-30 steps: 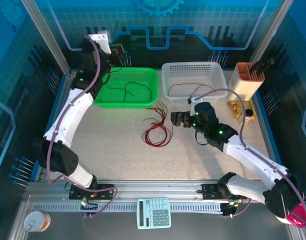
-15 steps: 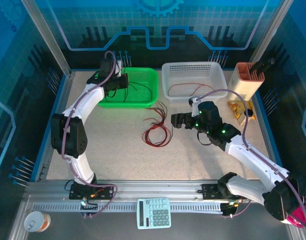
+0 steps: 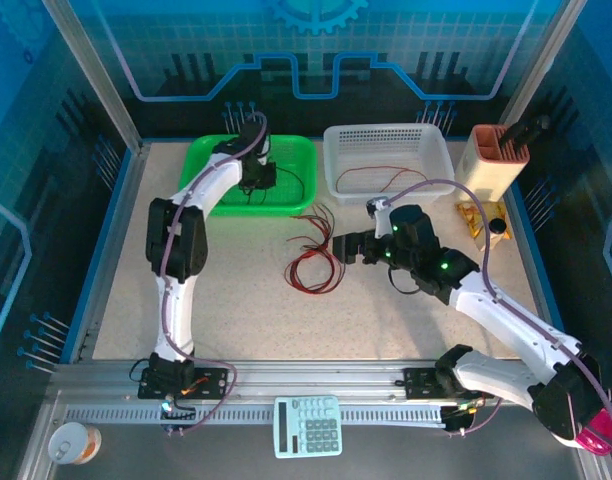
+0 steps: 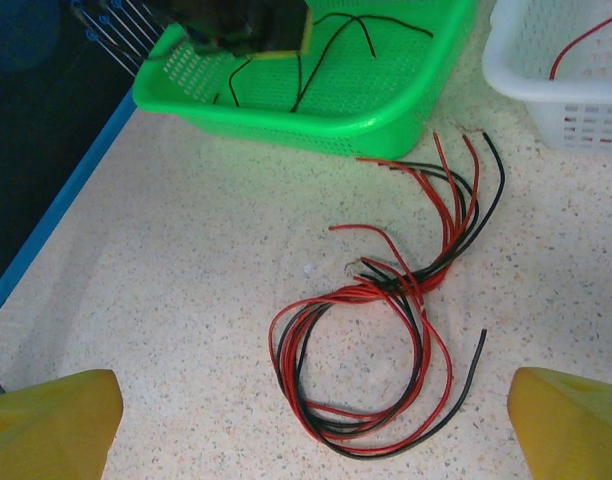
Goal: Untangle the cables
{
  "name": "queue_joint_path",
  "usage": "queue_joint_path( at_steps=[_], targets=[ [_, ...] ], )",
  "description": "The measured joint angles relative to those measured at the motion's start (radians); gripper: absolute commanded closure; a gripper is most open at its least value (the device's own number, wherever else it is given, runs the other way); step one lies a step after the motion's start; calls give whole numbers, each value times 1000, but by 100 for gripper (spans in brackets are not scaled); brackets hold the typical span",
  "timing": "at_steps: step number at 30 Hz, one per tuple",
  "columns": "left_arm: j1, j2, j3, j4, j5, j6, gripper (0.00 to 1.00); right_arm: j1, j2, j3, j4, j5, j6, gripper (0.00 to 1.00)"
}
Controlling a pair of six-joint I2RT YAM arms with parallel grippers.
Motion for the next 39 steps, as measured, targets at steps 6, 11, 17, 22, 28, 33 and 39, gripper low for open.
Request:
queue_joint_path(
  at_steps=[6, 11, 17, 22, 28, 33, 39],
  targets=[
    [-14, 19, 24, -74, -35, 0, 25, 4, -5, 37, -18, 19, -1, 0],
    [-8, 18, 74, -90, -56, 5, 7, 4, -5, 47, -24, 29, -1, 0],
    [-5, 2, 183, -109, -57, 3, 3, 5, 3, 47, -38, 50, 0, 0],
    [-4, -119, 190, -95, -13, -23, 1, 4, 78, 49, -64, 87, 3, 2],
    [-4, -447, -119, 65, 82, -103, 1, 2, 255, 48, -75, 85, 30, 22],
    [-5, -746, -519, 208, 161, -192, 1, -10, 360, 48, -51, 72, 53, 34],
    [-35, -1000, -954, 306, 209, -294, 1, -24, 457, 48, -19, 75, 69, 42]
  ],
)
